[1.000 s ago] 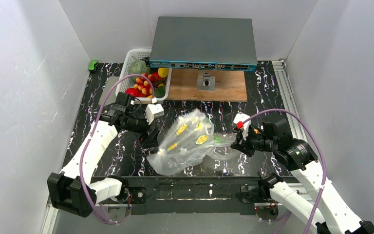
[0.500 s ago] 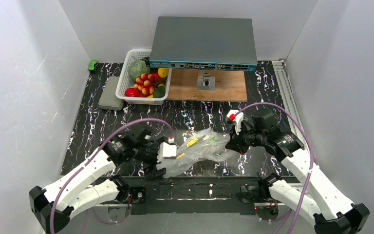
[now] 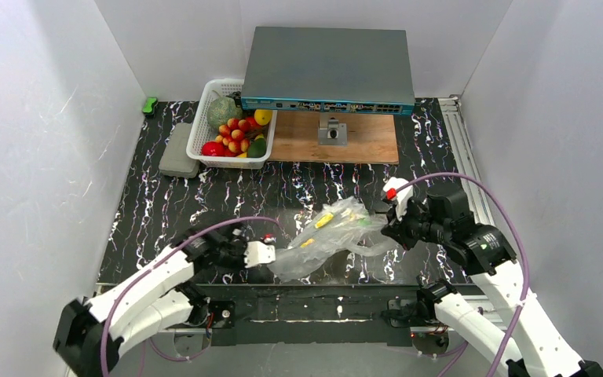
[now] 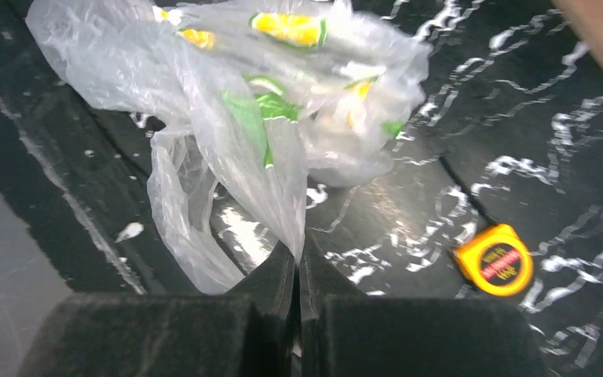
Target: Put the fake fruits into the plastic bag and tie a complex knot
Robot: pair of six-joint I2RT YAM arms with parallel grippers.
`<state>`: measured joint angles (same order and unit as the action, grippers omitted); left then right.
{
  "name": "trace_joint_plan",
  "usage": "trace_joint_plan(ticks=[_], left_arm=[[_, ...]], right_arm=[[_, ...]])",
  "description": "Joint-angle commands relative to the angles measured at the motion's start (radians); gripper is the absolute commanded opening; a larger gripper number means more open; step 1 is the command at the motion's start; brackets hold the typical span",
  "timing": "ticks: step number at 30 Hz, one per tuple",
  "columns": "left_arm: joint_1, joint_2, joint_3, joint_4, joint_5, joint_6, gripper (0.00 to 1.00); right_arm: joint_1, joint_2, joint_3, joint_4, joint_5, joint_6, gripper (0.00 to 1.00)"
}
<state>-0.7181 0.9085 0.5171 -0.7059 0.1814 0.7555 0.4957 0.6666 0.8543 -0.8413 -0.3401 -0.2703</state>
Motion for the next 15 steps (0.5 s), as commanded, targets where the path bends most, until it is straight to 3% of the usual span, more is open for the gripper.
trace_joint_plan(ticks=[1,6,7,8,9,10,15], left_arm=[[0.114,-0.183,0.033,-0.191,0.073,0.142,0.0],[0.118,-0.21,0.089,-0.166,0.125,0.036,0.0],[0.118,-0.177,0.129,-0.163,0.164,-0.013,0.08],[0.118,-0.139,0.176,-0.163,0.211,-0.052,0.36],[0.117,-0.086,0.23,-0.162,0.278,-0.092,0.82],[0.116,-0.055,0.256,-0.144,0.317,-0.135,0.96],[0.045,0.035,0.254,0.073,0.331,-0.217,0.98]], right_arm=[[-0.019,0.035,0.095,-0.071,0.115,-0.087,0.01],[-0.021,0.006,0.062,-0.009,-0.021,-0.11,0.01],[-0.02,0.023,0.062,-0.002,-0.042,-0.103,0.01],[-0.02,0.05,0.067,-0.001,-0.053,-0.096,0.01],[-0.02,0.079,0.073,-0.006,-0.054,-0.094,0.01],[-0.02,0.106,0.081,-0.012,-0.051,-0.096,0.01],[-0.021,0.137,0.081,0.03,-0.064,-0.12,0.01]])
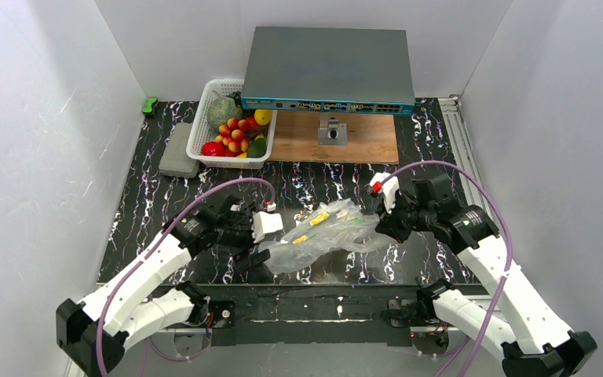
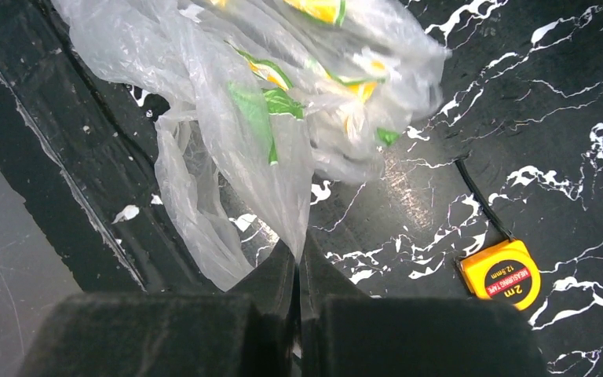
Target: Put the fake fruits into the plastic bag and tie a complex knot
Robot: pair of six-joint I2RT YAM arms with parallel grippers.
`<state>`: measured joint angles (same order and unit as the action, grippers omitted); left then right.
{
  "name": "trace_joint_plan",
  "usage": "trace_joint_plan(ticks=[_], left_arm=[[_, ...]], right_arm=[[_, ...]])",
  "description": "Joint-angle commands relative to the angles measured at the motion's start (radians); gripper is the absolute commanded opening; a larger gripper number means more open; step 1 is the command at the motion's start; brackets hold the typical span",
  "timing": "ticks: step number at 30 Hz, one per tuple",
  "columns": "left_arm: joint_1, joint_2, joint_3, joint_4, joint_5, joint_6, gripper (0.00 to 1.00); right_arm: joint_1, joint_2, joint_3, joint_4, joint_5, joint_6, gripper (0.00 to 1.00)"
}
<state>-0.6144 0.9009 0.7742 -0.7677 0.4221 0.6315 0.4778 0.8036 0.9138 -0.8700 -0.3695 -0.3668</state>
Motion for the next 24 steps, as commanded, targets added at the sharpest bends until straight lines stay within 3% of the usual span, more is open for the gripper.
trace_joint_plan(ticks=[1,6,9,12,13,17,18,19,20,21,24], left_arm=[[-0.088,0.061,-0.014,0.182,0.094,-0.09,0.98],[-0.224,0.21,-0.1,0.311,-0.003,-0.058,0.95],[-0.213,0.304,-0.135,0.314,-0.13,-0.008,0.42],[-0.126,0.337,-0.179,0.261,-0.172,0.078,0.06],[-0.078,0.323,-0.192,0.253,-0.175,0.106,0.0],[0.073,0.197,-0.214,0.293,-0.198,0.174,0.0],[0.073,0.159,-0.212,0.309,-0.213,0.184,0.0],[0.069,0.121,-0.211,0.323,-0.218,0.193,0.0],[0.048,0.081,-0.218,0.347,-0.232,0.219,0.0],[0.022,0.046,-0.229,0.37,-0.261,0.246,0.0],[-0.052,-0.041,-0.271,0.397,-0.298,0.353,0.0]], right_arm=[[-0.002,-0.004,0.017,0.07,-0.034,-0.02,0.01],[-0.002,-0.01,-0.001,0.046,-0.037,-0.054,0.01],[-0.004,-0.018,-0.007,-0.004,0.023,-0.106,0.01],[-0.015,-0.031,-0.027,-0.05,0.088,-0.182,0.01],[-0.023,-0.036,-0.039,-0.059,0.099,-0.208,0.01],[-0.039,-0.028,-0.047,-0.098,0.044,-0.245,0.03],[-0.039,-0.013,-0.024,-0.132,-0.023,-0.244,0.2],[-0.039,0.002,0.003,-0.177,-0.105,-0.239,0.5],[-0.039,0.016,0.036,-0.196,-0.174,-0.228,0.89],[-0.039,0.03,0.07,-0.206,-0.232,-0.205,0.97],[-0.039,0.059,0.161,-0.16,-0.312,-0.097,0.98]])
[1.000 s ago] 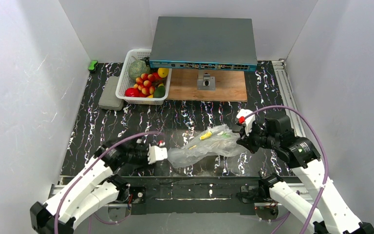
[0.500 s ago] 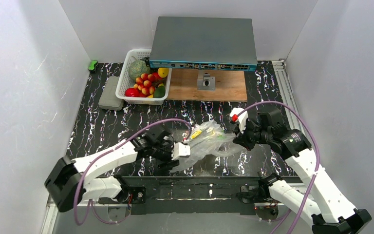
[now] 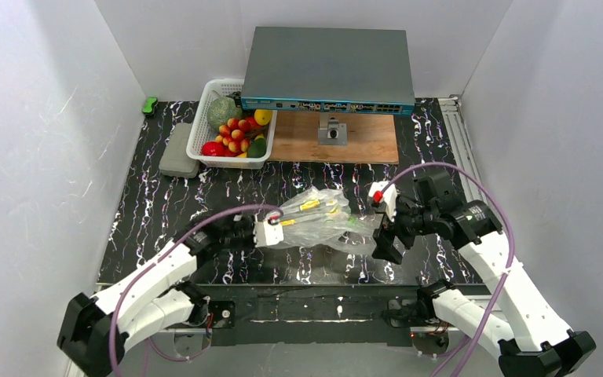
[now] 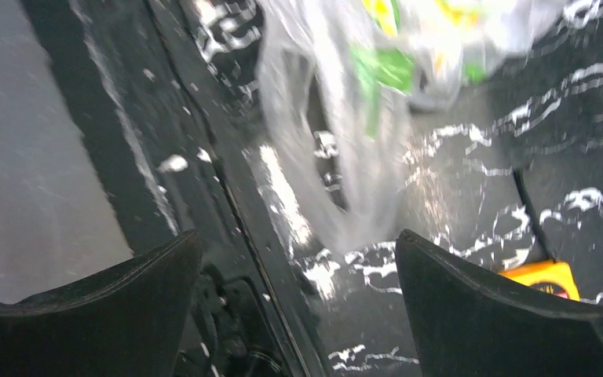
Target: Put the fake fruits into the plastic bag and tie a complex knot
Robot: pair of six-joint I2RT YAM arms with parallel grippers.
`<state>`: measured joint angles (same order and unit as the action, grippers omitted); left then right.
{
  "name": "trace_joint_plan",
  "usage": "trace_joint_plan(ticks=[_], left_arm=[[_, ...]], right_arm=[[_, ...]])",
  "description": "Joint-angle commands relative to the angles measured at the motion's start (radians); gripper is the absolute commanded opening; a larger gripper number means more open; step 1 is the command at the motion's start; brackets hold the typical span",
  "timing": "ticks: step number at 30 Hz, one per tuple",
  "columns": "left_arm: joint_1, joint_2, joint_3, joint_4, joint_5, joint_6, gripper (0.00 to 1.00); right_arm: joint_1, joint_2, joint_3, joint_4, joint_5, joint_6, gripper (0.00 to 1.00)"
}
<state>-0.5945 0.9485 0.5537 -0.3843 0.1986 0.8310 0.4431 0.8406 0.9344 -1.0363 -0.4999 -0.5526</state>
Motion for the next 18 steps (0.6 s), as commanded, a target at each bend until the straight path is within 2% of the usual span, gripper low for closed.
trace_joint_plan(ticks=[1,6,9,15,18], left_arm=[[-0.093,-0.112,-0.068,0.014,-0.078,0.187,0.0],[-0.201,-0.21,-0.167,0.021,-0.144,0.285,0.0],[-0.261,-0.262,-0.222,0.049,-0.225,0.334,0.0],[-0.323,-0.288,-0.272,0.077,-0.295,0.365,0.0],[-0.338,-0.288,-0.284,0.094,-0.307,0.362,0.0]], right_arm=[[-0.004,0.029,0.173,0.032,-0.188,0.13,0.98],[-0.006,0.068,0.168,0.166,-0.164,0.254,0.98],[-0.018,0.094,0.153,0.191,-0.129,0.239,0.98],[-0.018,0.151,0.033,0.343,-0.042,0.248,0.98],[-0.017,0.212,-0.028,0.366,-0.075,0.185,0.98]])
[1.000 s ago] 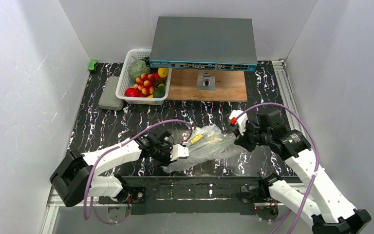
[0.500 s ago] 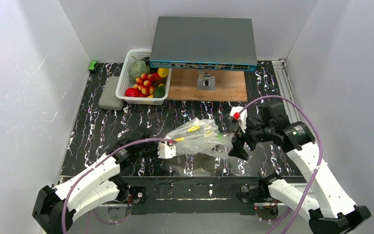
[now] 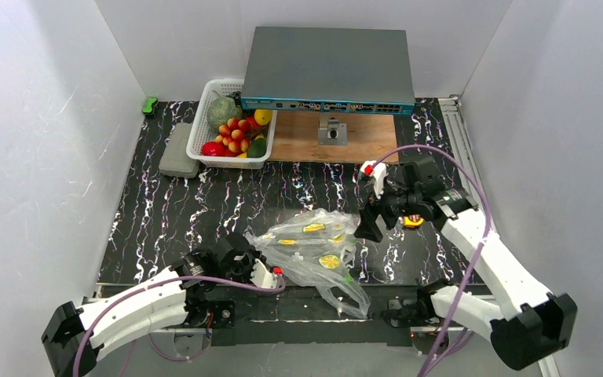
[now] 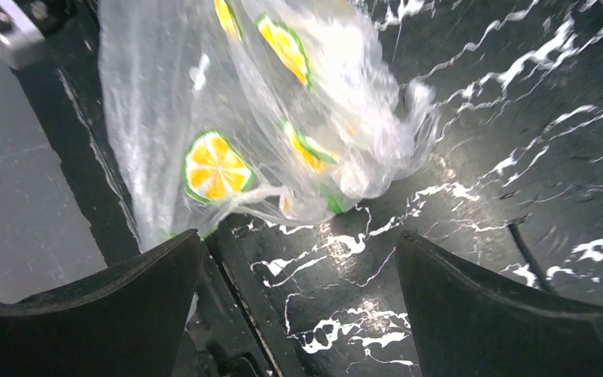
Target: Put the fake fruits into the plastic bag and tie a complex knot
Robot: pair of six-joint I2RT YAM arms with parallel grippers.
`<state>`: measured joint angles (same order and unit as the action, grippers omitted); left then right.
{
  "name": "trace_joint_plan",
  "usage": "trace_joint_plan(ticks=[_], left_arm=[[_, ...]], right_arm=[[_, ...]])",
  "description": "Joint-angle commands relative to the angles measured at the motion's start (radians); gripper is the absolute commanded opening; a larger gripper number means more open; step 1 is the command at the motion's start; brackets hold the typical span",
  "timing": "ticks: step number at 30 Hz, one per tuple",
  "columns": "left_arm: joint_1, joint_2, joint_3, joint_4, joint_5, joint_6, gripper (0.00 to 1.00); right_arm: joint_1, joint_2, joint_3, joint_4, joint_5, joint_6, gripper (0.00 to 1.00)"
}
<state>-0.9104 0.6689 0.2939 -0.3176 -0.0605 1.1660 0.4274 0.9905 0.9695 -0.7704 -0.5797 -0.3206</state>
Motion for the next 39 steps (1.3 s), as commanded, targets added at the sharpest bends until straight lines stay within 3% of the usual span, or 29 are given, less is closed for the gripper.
trace_joint_plan(ticks=[1,12,19,20,22,24,25,27,29,31,33,36,39], left_arm=[[-0.028,-0.007,-0.027,0.034,-0.052,0.025,0.0],[-0.073,-0.086,-0.134,0.19,-0.089,0.077,0.0],[-0.088,-0.127,-0.15,0.249,-0.123,0.095,0.0],[-0.091,-0.132,-0.153,0.26,-0.122,0.098,0.0],[-0.095,-0.138,-0.154,0.274,-0.121,0.1,0.0],[-0.098,-0.136,-0.149,0.272,-0.129,0.096,0.0],[-0.099,-0.137,-0.138,0.252,-0.141,0.073,0.01],[-0.099,-0.151,-0.06,0.108,-0.144,-0.037,0.29],[-0.099,-0.166,0.11,-0.125,-0.084,-0.208,0.64],[-0.099,-0.164,0.266,-0.324,0.041,-0.379,0.87],[-0.097,-0.14,0.408,-0.44,0.173,-0.529,0.97],[-0.093,-0.04,0.609,-0.526,0.305,-0.684,0.98],[-0.072,0.062,0.763,-0.494,0.369,-0.766,0.98]], right_arm=[[0.003,0.078,-0.085,0.118,0.003,-0.057,0.99],[0.045,0.278,-0.21,0.406,0.047,-0.078,0.98],[0.065,0.409,-0.138,0.389,0.088,-0.048,0.94],[0.065,0.415,-0.13,0.383,0.073,-0.051,0.88],[0.065,0.424,-0.116,0.37,0.034,-0.056,0.55],[0.065,0.415,-0.104,0.35,0.003,-0.068,0.06],[0.065,0.398,-0.099,0.333,-0.003,-0.069,0.01],[0.065,0.328,-0.102,0.297,-0.003,-0.088,0.01],[0.065,0.222,-0.12,0.287,0.007,-0.1,0.01],[0.066,0.111,-0.133,0.274,0.006,-0.121,0.01],[0.068,0.03,-0.135,0.256,0.009,-0.141,0.01],[0.09,-0.031,-0.103,0.187,0.018,-0.187,0.01],[0.132,-0.053,-0.059,0.146,0.044,-0.2,0.01]])
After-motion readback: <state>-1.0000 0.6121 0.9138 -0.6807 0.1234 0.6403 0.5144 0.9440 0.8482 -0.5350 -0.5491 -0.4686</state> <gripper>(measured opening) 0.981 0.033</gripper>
